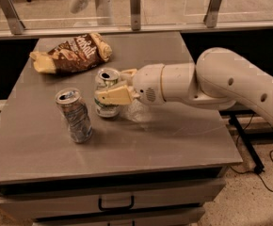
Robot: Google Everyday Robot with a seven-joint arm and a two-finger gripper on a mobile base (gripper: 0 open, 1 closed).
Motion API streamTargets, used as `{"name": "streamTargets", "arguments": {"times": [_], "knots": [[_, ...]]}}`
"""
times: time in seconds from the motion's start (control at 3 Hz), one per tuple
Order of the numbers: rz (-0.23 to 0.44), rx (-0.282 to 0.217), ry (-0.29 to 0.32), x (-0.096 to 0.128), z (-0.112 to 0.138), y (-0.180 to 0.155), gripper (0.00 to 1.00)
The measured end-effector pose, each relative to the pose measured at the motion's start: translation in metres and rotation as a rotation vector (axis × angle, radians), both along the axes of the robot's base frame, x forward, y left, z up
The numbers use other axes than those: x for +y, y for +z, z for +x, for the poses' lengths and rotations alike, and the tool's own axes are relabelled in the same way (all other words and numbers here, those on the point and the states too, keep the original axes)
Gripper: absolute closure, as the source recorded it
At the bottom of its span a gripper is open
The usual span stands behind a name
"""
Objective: Move 7up can near redbull can
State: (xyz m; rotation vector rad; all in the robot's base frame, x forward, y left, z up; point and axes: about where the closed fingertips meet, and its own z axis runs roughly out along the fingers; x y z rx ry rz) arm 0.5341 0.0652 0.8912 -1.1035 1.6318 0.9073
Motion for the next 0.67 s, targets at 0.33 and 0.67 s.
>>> {"name": "streamTargets", "arguments": {"times": [0.33,0.67], "knots": [[-0.024,0.002,-0.024,-0.0032,-0.0145,-0.0042,0.58],[-0.035,0.0,-0.026,-0.0048,-0.0222,-0.0062,0.36]]}}
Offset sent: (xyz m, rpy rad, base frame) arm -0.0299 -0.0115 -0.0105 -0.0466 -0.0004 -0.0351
